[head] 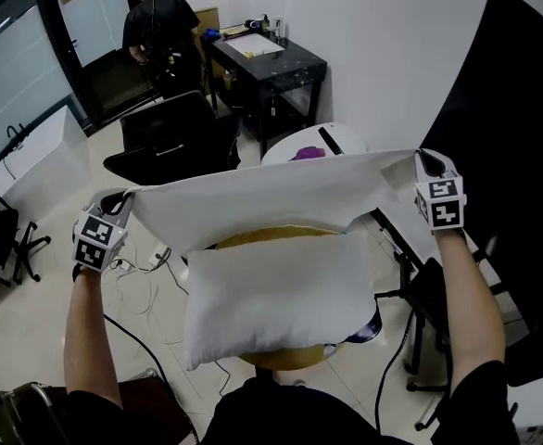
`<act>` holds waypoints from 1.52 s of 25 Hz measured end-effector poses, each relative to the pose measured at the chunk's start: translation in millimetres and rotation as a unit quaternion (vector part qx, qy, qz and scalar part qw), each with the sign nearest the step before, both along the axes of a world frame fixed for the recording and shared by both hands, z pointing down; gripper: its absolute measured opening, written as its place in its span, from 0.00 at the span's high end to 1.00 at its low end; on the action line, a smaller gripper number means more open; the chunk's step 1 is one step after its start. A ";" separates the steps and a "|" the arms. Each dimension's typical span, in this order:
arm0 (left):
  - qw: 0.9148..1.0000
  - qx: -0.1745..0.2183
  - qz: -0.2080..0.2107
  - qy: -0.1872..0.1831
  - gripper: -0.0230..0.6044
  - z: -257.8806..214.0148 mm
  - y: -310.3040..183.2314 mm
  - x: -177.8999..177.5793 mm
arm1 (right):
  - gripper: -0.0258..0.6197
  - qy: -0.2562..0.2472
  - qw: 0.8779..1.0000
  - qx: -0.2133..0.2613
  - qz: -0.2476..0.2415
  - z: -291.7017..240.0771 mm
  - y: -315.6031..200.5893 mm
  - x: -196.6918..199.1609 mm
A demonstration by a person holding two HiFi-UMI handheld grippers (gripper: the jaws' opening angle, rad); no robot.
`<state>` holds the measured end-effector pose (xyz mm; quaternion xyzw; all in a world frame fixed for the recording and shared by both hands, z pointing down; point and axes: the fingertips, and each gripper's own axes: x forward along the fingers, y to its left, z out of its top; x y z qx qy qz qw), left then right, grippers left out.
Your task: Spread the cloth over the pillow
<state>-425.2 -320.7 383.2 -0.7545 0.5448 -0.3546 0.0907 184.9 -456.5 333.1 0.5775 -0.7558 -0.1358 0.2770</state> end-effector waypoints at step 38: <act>0.993 -0.110 0.037 -0.008 0.96 70.4 274.2 64.0 | 0.94 -0.079 0.992 -0.086 -0.052 86.5 265.6 68.6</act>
